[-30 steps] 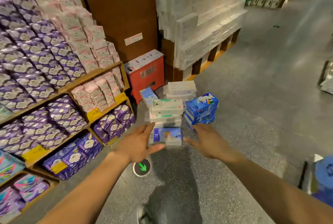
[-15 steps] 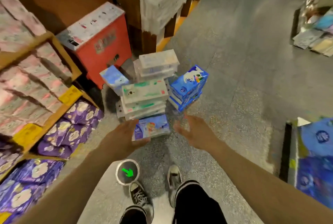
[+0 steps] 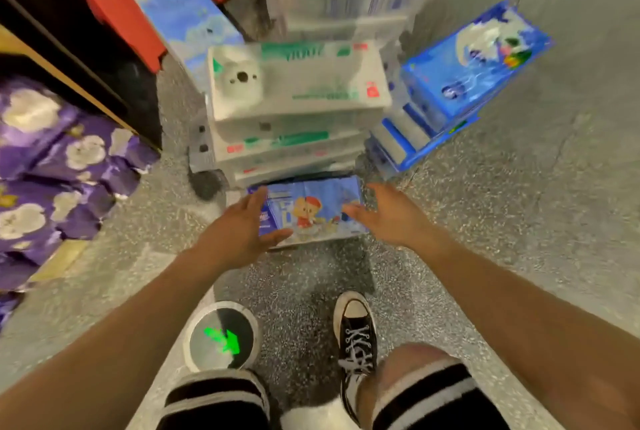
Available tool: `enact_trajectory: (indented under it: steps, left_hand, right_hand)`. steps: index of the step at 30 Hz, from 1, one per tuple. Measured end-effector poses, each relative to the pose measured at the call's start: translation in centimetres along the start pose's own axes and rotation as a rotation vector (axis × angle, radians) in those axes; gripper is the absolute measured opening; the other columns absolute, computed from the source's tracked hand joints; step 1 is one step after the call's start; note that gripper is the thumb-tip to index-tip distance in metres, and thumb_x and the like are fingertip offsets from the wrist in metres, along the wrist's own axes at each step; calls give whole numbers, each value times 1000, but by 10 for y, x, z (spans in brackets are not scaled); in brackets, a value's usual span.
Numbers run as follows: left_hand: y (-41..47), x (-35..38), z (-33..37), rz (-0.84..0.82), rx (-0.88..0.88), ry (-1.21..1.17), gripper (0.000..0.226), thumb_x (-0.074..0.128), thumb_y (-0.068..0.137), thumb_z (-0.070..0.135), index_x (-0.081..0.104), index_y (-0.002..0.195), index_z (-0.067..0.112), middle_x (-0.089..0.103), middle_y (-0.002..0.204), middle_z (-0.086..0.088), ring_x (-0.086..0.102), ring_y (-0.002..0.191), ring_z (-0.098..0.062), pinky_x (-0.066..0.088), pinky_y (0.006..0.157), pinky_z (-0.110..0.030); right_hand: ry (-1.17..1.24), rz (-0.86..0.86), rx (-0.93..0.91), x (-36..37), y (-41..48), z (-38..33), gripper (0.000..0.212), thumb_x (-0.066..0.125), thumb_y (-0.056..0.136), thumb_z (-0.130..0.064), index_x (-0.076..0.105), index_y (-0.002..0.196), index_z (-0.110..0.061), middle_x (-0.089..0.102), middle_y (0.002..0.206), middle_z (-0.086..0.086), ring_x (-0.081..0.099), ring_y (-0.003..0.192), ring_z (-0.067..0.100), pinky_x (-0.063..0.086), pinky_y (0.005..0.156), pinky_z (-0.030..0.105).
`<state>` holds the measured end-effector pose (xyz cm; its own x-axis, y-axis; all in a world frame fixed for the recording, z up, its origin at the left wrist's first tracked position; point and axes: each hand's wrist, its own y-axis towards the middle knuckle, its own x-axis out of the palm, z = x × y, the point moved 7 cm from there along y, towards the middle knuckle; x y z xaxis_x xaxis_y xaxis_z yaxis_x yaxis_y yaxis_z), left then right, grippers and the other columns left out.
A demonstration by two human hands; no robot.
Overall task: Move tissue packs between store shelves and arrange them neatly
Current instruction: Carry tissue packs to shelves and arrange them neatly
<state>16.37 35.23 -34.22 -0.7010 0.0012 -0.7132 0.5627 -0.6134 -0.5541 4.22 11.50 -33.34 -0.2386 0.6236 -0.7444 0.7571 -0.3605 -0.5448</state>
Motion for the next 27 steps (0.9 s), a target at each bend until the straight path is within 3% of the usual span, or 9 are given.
enact_trajectory:
  steps: [3,8,11,13,16,18,20,23,27]
  left_hand:
    - [49,51,-41,-23,-66,-30,106,56,82,72,10,160,17,31,160,-15,40,139,-37,39,110,-44]
    - [101,106,-87,-25,-123,-31,110,60,82,69,8,159,10,24,162,-15,32,144,-37,34,114,-48]
    - [119,120,-113,21,-194,-54,114,62,84,67,2,159,6,19,163,-20,30,145,-40,32,116,-50]
    - [126,126,-128,36,-291,-150,116,64,85,65,-1,159,4,21,162,-23,35,143,-41,36,111,-47]
    - [133,134,-143,20,-446,-404,101,65,87,60,17,153,1,46,149,-21,52,129,-39,44,92,-38]
    - [138,138,-145,18,-475,-601,83,69,83,61,36,140,9,60,132,-14,62,117,-35,50,91,-40]
    - [141,142,-146,63,-483,-704,80,76,66,73,51,120,19,69,116,-5,69,103,-29,57,89,-47]
    - [139,143,-142,130,-521,-762,51,86,66,60,65,91,22,72,92,2,71,87,-22,60,81,-43]
    - [126,148,-126,151,-619,-936,32,91,70,34,65,81,18,72,87,-3,70,79,-20,59,77,-39]
  right_hand:
    - [-11,-9,10,49,52,39,119,35,66,-101,39,149,-16,59,136,15,60,116,36,51,86,40]
    - [-30,-102,53,96,116,76,146,36,49,-108,20,159,-13,45,151,21,52,130,39,48,98,45]
    - [-6,-133,104,109,136,77,115,65,79,-73,17,159,-6,40,156,19,47,136,36,43,100,36]
    - [135,-114,196,115,148,84,91,73,89,-47,28,153,-1,46,150,18,48,134,34,41,99,34]
    - [450,-122,338,130,161,99,75,78,80,-51,59,127,5,65,125,21,62,115,39,52,97,47]
    - [600,-138,394,145,163,103,46,79,82,-45,70,110,-9,71,116,11,67,108,31,55,92,45]
    - [700,-108,401,158,168,110,37,85,78,-40,70,104,-20,71,121,5,68,111,25,56,95,41]
    - [780,-51,415,162,170,115,68,92,62,-49,67,116,-16,72,120,5,69,108,24,57,96,45]
    - [820,14,454,158,156,109,21,84,83,-24,64,89,-23,73,103,4,69,98,25,57,92,45]
